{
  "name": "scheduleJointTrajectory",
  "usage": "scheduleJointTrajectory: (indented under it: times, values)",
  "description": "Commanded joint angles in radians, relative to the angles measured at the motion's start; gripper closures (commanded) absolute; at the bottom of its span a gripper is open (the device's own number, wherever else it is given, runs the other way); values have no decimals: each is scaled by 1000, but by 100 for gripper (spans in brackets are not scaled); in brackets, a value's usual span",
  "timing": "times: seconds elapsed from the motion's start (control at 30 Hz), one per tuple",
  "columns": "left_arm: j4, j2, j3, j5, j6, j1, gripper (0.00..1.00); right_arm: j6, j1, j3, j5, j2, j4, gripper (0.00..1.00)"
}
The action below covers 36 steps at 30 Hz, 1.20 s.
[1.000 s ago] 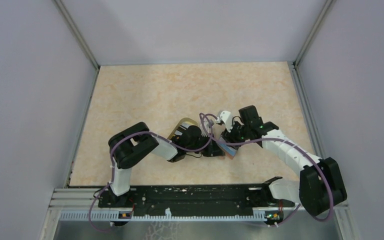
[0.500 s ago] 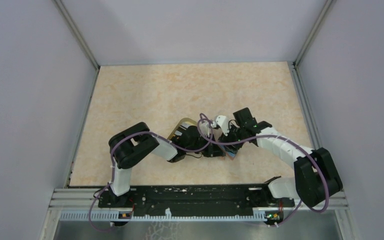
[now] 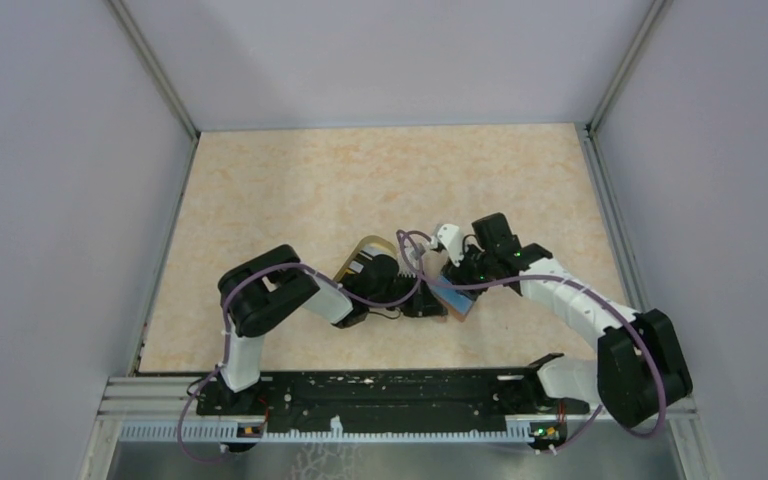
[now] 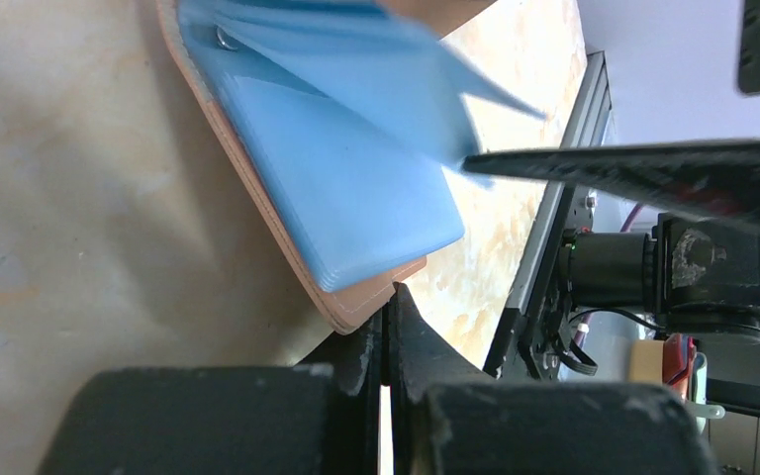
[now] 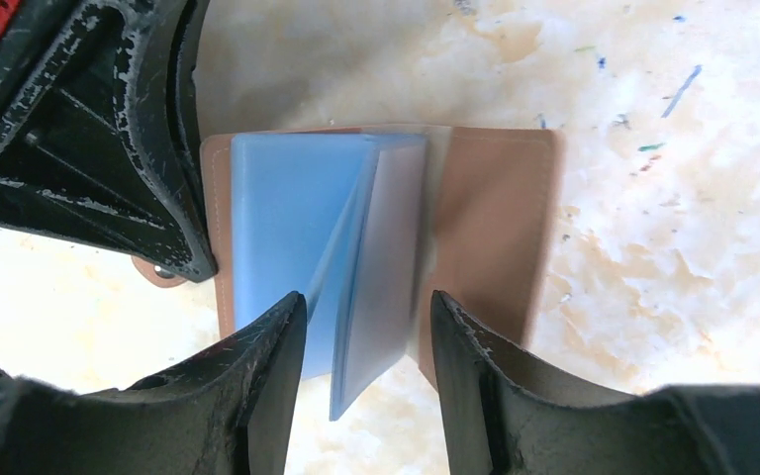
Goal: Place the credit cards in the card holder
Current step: Open the card holder at the center of the board.
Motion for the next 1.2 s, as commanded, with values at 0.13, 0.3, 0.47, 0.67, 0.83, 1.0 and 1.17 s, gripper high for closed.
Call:
scheduleJointTrajectory:
  times: [0.13,0.3,0.47,0.67,0.83,1.0,1.17]
  values:
    - [45,22,-18,36,18,11,100,20,-38,41,-7,-35,31,53]
    - [33,22,-19,36,25,11,100,26,-44,48,-18,-31,25,67]
    - [7,18,-16,29,38,11,100,39,-70,55,-62,-52,16,65]
    - [-22,16,-14,25,54,15,100,46,-94,66,-135,-66,-5,53]
    - [-28,17,-16,27,59,20,100,39,-101,74,-206,-63,-34,54]
    - [-29,18,-13,33,61,21,100,17,-101,80,-287,-50,-69,56]
    - [-30,20,-7,40,62,21,100,12,-92,66,-204,2,-47,56]
